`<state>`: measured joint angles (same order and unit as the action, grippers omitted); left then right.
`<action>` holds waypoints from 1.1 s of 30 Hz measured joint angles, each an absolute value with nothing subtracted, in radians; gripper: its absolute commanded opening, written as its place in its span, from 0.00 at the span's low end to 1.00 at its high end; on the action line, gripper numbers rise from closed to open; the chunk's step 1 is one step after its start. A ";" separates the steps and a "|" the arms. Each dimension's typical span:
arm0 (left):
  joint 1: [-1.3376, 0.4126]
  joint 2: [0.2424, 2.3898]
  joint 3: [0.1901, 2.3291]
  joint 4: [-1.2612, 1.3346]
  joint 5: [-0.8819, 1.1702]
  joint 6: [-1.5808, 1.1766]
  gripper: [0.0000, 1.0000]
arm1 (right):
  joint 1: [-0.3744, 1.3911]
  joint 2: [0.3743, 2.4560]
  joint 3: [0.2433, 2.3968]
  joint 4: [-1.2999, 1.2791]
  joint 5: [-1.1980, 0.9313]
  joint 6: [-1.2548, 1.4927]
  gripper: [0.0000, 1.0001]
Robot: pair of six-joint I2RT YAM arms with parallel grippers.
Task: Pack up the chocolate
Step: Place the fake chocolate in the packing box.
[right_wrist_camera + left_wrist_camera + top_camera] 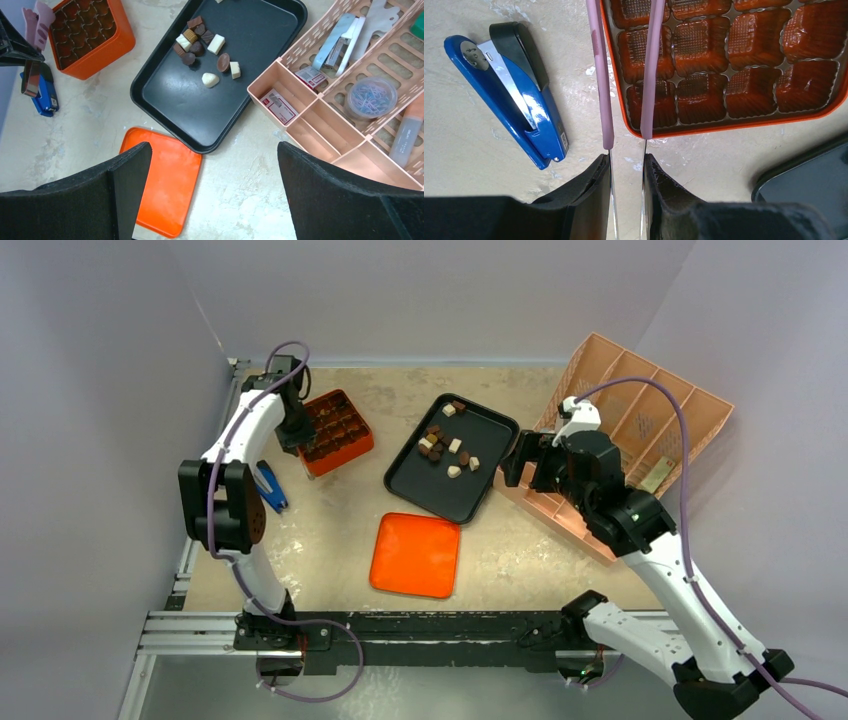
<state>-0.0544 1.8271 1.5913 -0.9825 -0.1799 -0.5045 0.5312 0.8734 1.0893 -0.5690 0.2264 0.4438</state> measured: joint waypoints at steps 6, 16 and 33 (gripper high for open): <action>-0.052 1.850 1.592 -0.976 -0.171 -0.504 0.27 | 0.531 0.893 1.102 -0.570 0.226 0.440 0.98; -0.051 1.876 1.605 -0.963 -0.171 -0.504 0.32 | 0.531 0.889 1.105 -0.570 0.227 0.440 0.98; -0.046 1.888 1.641 -0.958 -0.181 -0.504 0.38 | 0.531 0.881 1.111 -0.575 0.244 0.440 0.98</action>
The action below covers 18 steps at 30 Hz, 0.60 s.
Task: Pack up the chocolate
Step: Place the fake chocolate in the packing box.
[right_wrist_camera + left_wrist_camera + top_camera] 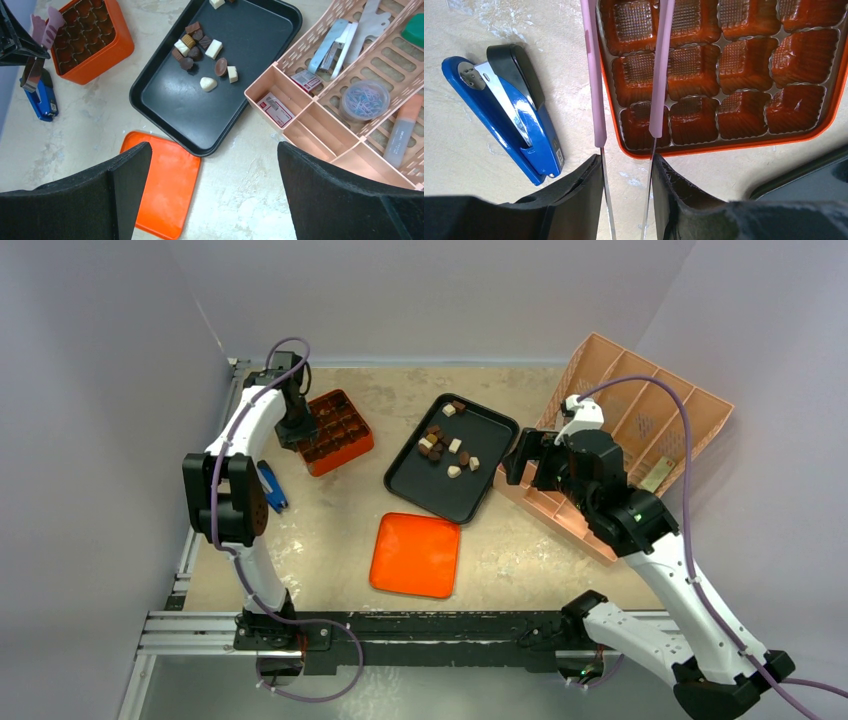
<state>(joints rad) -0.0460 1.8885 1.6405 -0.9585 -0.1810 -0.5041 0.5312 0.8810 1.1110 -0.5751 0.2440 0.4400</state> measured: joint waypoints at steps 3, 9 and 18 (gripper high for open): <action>-0.046 1.888 1.642 -0.958 -0.180 -0.504 0.38 | 0.531 0.881 1.111 -0.575 0.244 0.440 0.98; -0.046 1.867 1.642 -0.961 -0.151 -0.500 0.36 | 0.531 0.876 1.111 -0.578 0.244 0.443 0.98; -0.048 1.774 1.642 -0.977 -0.062 -0.469 0.35 | 0.531 0.868 1.111 -0.579 0.243 0.451 0.98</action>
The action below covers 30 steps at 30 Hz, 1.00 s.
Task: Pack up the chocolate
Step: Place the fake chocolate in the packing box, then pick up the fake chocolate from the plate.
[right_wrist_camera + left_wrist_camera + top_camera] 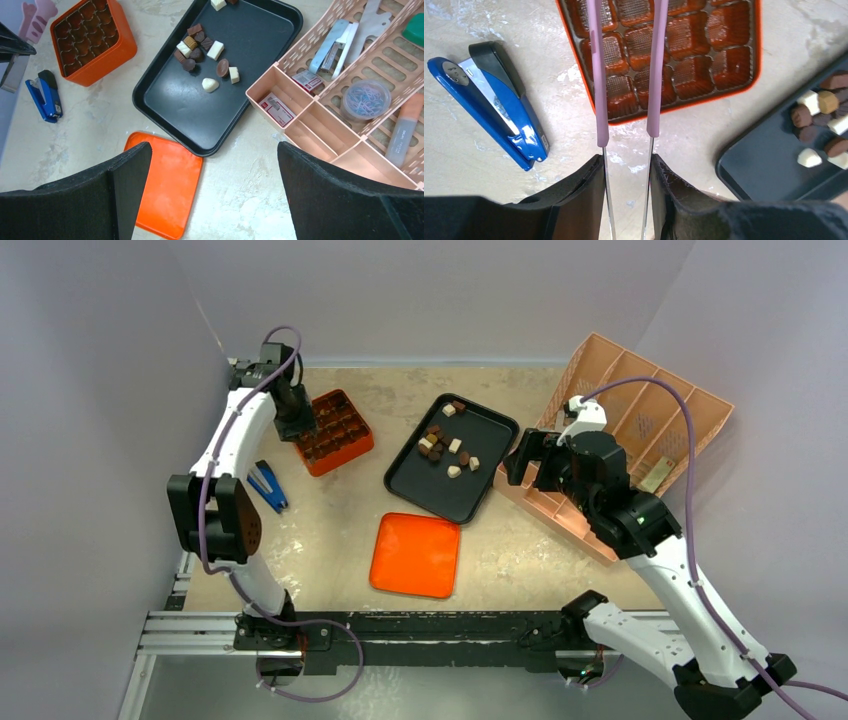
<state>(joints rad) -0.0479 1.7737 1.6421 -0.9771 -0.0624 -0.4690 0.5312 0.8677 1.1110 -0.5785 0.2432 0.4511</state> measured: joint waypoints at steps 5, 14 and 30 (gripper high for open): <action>-0.084 1.730 1.641 -0.979 -0.015 -0.467 0.35 | 0.531 0.868 1.111 -0.579 0.244 0.452 0.97; -0.280 1.718 1.641 -0.987 0.041 -0.451 0.34 | 0.531 0.867 1.112 -0.588 0.244 0.452 0.98; -0.579 1.758 1.641 -0.987 0.054 -0.453 0.35 | 0.531 0.847 1.112 -0.594 0.246 0.452 0.98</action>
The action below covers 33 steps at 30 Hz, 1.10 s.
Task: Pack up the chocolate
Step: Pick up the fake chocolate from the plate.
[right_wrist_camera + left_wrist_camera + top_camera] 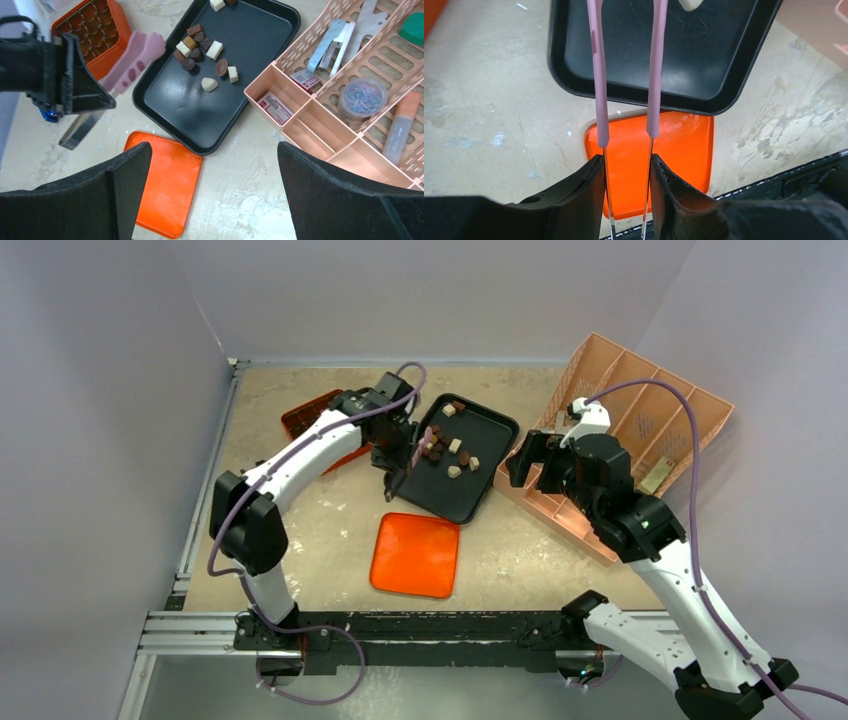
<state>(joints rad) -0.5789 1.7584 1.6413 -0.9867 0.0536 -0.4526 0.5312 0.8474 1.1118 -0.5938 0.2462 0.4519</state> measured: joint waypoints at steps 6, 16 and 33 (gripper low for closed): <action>-0.659 1.841 1.642 -0.978 0.049 -0.453 0.37 | 0.531 0.839 1.112 -0.594 0.254 0.452 0.98; -0.754 1.946 1.690 -0.949 0.056 -0.450 0.38 | 0.531 0.830 1.112 -0.595 0.270 0.451 0.97; -0.753 2.035 1.728 -0.940 0.049 -0.433 0.37 | 0.531 0.818 1.112 -0.601 0.276 0.451 0.98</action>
